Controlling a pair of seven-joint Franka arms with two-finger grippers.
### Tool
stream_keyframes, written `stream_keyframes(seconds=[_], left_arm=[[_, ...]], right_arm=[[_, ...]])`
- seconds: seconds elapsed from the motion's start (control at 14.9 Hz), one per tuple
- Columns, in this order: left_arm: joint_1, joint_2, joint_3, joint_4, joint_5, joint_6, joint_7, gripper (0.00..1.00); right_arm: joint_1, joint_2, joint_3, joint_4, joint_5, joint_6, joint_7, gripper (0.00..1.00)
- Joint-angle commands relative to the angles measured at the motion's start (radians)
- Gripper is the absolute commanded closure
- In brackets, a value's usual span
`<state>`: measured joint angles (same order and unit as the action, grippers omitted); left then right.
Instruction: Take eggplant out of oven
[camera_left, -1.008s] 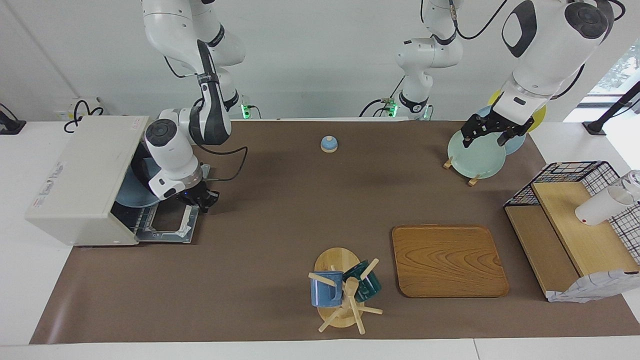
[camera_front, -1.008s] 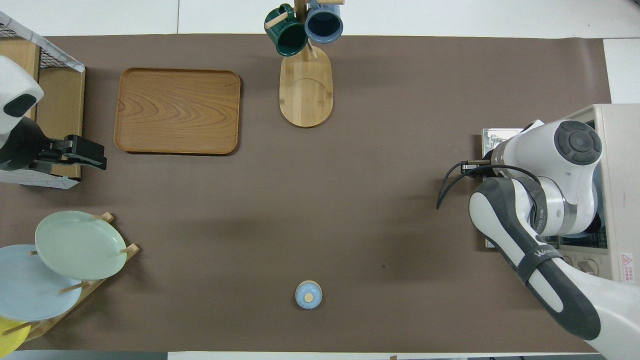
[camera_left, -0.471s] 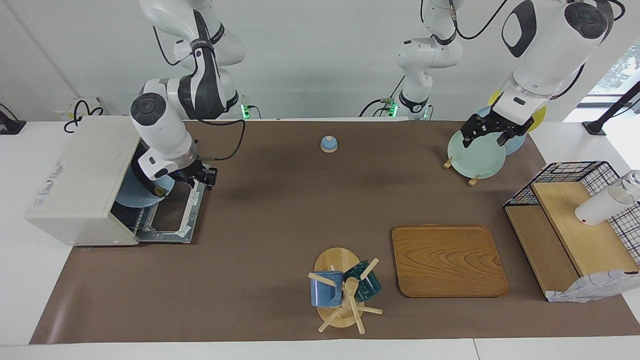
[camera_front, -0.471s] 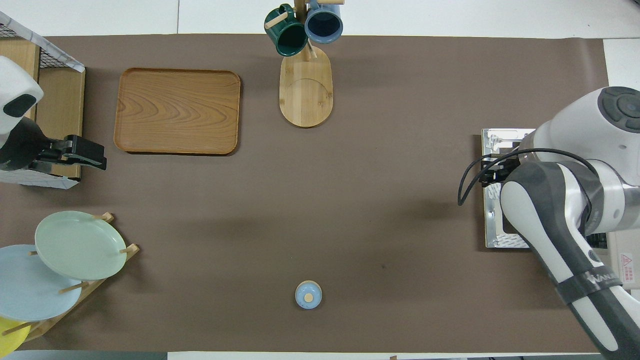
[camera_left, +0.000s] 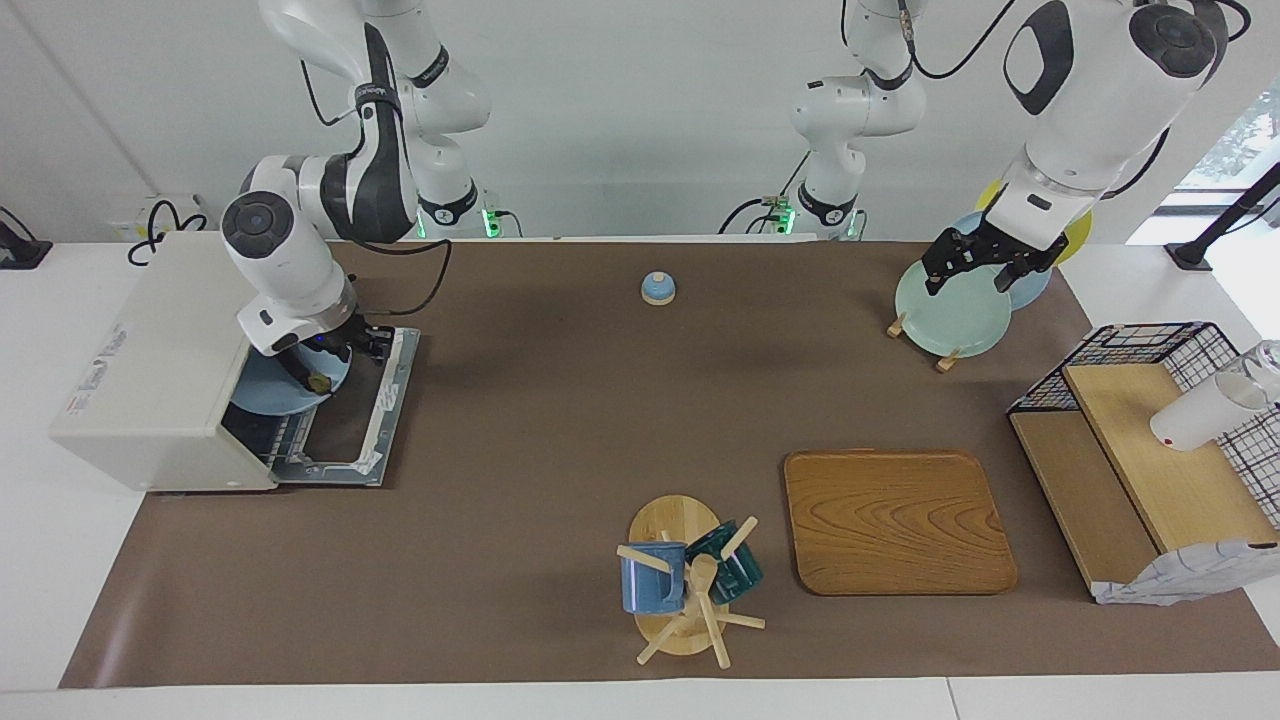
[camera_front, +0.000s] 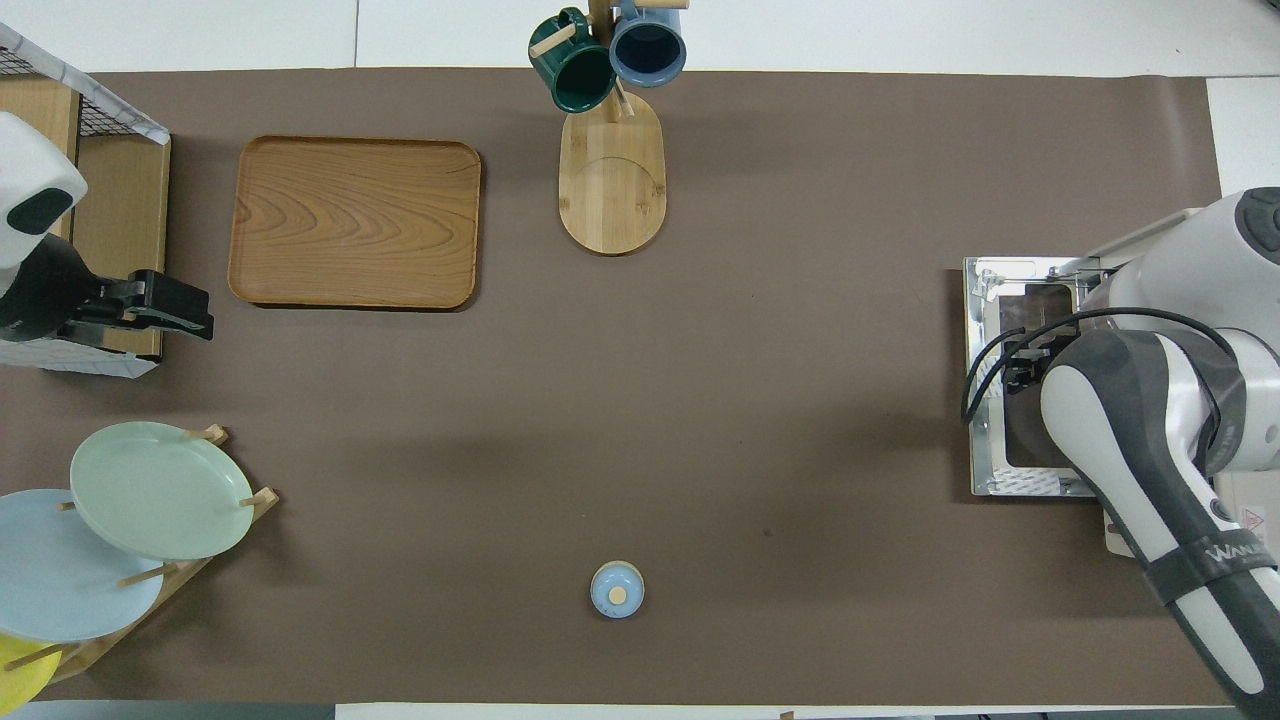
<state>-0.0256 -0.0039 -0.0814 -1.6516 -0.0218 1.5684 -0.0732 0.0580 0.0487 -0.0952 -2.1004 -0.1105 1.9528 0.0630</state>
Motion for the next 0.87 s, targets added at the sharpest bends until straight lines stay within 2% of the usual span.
stream_keyframes(seconds=[0.0, 0.2, 0.4, 0.67, 0.74, 0.81], left_arm=[[0.01, -0.005, -0.005, -0.002, -0.001, -0.014, 0.013, 0.0], [0.01, -0.005, -0.005, 0.0, -0.001, -0.014, 0.013, 0.0], [0.01, -0.005, -0.005, -0.002, -0.001, -0.014, 0.013, 0.0], [0.01, -0.005, -0.005, 0.0, -0.001, -0.014, 0.013, 0.0], [0.012, -0.005, -0.005, 0.0, -0.001, -0.014, 0.013, 0.0], [0.01, -0.005, -0.005, 0.0, -0.001, -0.014, 0.013, 0.0]], right_arm=[[-0.01, -0.047, 0.008, -0.076, -0.052, 0.057, -0.066, 0.49], [-0.015, -0.047, 0.008, -0.076, -0.071, 0.06, -0.112, 0.5], [-0.036, -0.049, 0.008, -0.096, -0.071, 0.096, -0.12, 0.61], [-0.052, -0.058, 0.008, -0.122, -0.071, 0.127, -0.132, 0.64], [-0.052, -0.059, 0.008, -0.124, -0.071, 0.127, -0.134, 0.71], [-0.052, -0.059, 0.008, -0.125, -0.071, 0.127, -0.14, 0.86]])
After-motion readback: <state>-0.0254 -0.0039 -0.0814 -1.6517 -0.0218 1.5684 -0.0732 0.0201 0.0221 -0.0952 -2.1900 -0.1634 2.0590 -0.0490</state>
